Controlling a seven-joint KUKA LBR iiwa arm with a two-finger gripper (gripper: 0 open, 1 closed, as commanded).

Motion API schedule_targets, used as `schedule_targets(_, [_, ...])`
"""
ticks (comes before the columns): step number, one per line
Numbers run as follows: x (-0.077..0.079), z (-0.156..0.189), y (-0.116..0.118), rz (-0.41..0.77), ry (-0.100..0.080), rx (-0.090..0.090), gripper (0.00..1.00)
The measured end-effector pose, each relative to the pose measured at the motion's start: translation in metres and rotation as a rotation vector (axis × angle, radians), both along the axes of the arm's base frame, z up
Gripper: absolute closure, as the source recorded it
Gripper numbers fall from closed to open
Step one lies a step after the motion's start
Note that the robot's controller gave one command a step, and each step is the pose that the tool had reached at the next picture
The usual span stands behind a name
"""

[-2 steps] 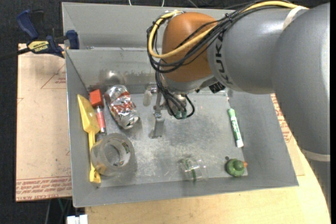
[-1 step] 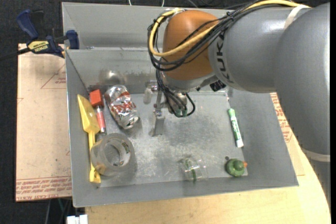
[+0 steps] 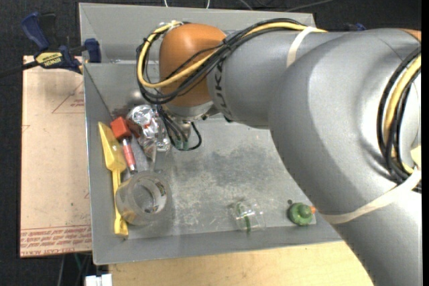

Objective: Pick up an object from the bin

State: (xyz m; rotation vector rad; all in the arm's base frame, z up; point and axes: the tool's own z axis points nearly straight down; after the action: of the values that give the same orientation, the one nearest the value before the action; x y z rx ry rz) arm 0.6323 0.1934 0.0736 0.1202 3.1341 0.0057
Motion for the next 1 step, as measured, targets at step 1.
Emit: schedule_targets(1, [-0.0059, 0.0289, 0.0122, -0.003, -0.001, -0.002, 0.00])
